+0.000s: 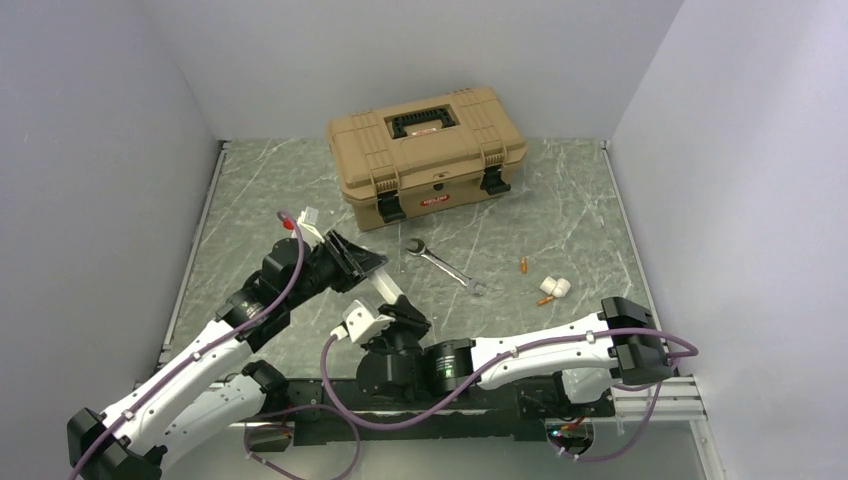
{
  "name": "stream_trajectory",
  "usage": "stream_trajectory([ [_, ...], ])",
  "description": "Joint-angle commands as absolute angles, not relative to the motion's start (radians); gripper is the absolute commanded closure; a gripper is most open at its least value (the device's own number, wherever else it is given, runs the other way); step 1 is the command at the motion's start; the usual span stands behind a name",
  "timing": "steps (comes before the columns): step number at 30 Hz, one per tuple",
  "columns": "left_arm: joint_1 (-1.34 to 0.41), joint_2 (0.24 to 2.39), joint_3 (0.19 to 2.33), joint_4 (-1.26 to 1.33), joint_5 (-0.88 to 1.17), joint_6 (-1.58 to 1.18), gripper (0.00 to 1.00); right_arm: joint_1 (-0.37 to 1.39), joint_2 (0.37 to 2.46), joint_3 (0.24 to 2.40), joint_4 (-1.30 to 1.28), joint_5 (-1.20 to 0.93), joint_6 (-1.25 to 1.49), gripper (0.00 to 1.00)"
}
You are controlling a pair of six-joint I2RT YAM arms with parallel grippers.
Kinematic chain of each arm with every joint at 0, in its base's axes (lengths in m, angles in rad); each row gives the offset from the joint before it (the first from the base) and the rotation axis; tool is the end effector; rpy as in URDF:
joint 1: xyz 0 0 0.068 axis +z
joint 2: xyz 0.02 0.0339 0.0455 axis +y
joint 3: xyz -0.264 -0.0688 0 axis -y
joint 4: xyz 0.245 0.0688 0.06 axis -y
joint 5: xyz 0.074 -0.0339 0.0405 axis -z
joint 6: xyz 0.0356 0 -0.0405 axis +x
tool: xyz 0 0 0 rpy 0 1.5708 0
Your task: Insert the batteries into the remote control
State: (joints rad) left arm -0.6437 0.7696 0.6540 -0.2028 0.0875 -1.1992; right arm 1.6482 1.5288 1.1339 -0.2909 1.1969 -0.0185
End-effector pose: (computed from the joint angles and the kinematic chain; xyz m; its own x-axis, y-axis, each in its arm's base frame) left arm 0.1458 -0.1133 0.2943 -0.7098 -0.6278 -0.3194 0.0079 0.4463 -0.8949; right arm 0.0079 0.3271 0.2833 0.0567 -0.6441 -0.7629 -0.4189 0.6782 -0.6038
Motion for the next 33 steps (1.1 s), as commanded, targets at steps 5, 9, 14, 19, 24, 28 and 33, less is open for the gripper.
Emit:
stream_trajectory([
  [5,-0.644,0.759,0.596,-0.083,0.125,-1.206,1.00,1.703,1.478,1.171,-0.189,1.107,-0.016,0.40],
  [9,-0.643,0.749,0.572,-0.069,0.128,-1.197,1.00,1.721,1.429,1.154,-0.170,1.057,0.037,0.33],
  [14,-0.643,0.727,0.540,-0.033,0.130,-1.177,1.00,1.726,1.305,1.087,-0.113,0.996,0.089,0.30],
  [19,-0.640,0.674,0.481,0.074,0.185,-1.114,1.00,1.721,1.057,0.974,-0.092,0.970,0.204,0.23],
  [24,-0.637,0.610,0.361,0.258,0.238,-1.145,1.00,1.654,0.813,0.795,-0.076,0.779,0.323,0.15],
  [28,-0.635,0.627,0.354,0.291,0.266,-1.170,1.00,1.640,0.782,0.755,-0.114,0.707,0.351,0.12],
  [33,-0.635,0.669,0.371,0.311,0.293,-1.188,1.00,1.613,0.897,0.780,-0.122,0.651,0.360,0.09],
])
